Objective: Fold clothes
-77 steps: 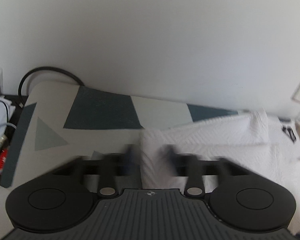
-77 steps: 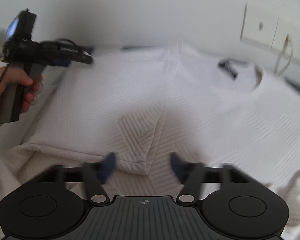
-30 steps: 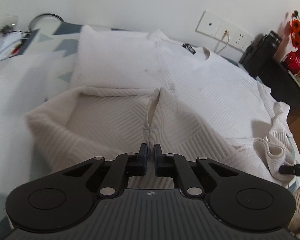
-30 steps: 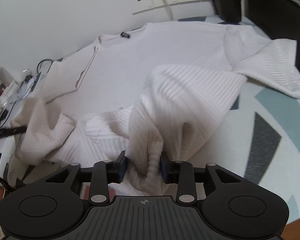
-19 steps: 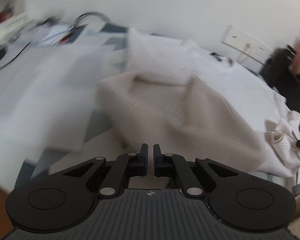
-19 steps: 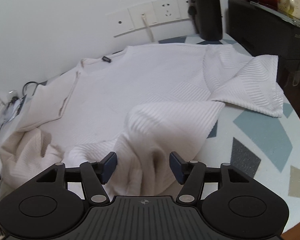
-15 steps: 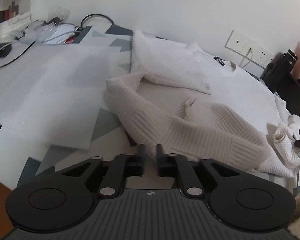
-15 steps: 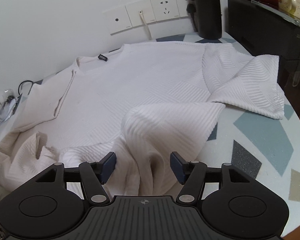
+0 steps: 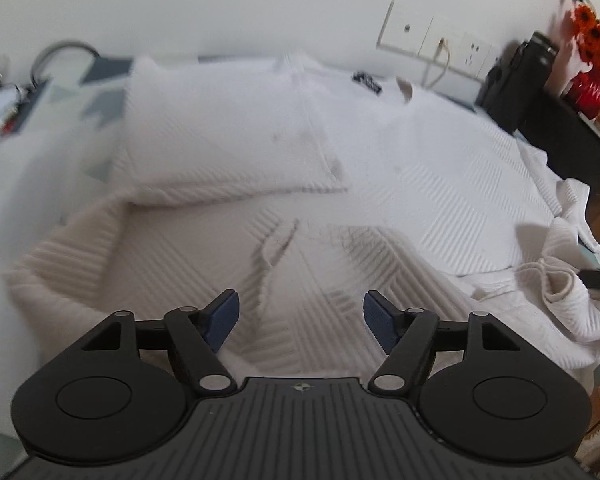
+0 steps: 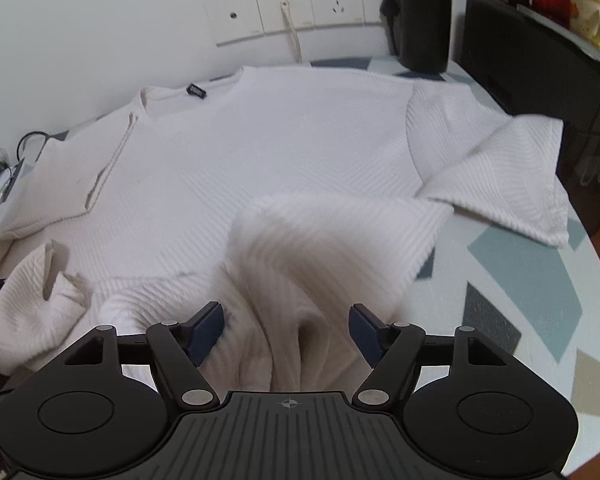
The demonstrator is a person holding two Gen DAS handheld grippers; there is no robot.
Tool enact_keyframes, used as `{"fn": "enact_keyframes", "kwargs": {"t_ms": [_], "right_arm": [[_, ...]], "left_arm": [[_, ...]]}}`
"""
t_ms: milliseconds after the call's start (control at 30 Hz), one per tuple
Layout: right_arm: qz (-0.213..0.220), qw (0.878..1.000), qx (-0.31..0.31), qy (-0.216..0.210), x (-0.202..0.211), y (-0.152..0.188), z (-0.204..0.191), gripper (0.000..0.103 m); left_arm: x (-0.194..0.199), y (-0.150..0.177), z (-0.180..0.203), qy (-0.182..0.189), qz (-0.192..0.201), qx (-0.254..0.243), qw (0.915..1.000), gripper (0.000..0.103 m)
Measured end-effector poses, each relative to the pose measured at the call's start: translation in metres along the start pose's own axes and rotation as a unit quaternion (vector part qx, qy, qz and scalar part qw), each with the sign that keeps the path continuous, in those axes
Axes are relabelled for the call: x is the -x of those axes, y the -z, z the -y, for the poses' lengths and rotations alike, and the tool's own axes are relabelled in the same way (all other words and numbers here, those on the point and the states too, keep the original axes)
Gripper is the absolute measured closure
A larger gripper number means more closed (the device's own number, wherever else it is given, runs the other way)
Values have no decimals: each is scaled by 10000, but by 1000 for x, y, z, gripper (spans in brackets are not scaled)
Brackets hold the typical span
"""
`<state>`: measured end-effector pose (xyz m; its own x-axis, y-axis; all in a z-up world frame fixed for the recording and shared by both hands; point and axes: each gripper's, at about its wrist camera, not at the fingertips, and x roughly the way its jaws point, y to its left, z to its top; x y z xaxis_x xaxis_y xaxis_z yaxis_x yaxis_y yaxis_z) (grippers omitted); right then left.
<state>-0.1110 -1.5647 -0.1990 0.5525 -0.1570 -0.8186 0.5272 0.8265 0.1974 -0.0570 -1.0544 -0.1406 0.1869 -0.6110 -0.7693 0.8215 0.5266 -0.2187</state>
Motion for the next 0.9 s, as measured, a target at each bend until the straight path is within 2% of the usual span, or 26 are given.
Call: {"fn": "enact_keyframes", "kwargs": {"t_ms": [133,200,267,300,400,500,567,633,900], "right_arm": [[-3,10000,-28,39,1,-3,3,34],[-2,10000,49,72,-3,-6,0,32],[-4,9999,135,98,-8,-10,-3,32],[14,9998,173,92,-11,-11,-5,32],[39,9997,216,111,-21,-15,-6,34],[-78,9996,-247,-77,-29,-18,6,42],[-126,9979,-602,-224,-32,-18,16,53],[-125,9968,-733,-277,-32,-15,22,70],[206,9946,-883,-508,-6,3,33,88]], "left_arm": [[-13,3,-3,104,-114,79,9998,32],[-10,4,-5,136,-89,107,9998,38],[-8,6,-9,165,-97,197,9996,86],[-6,7,-13,180,-121,315,9993,90],[9,15,-22,226,78,642,9977,93],[36,24,-26,131,342,815,9960,94],[54,29,-29,52,506,955,9941,94],[73,35,-33,-43,646,1123,9916,94],[131,85,-49,-619,951,1850,9762,94]]}}
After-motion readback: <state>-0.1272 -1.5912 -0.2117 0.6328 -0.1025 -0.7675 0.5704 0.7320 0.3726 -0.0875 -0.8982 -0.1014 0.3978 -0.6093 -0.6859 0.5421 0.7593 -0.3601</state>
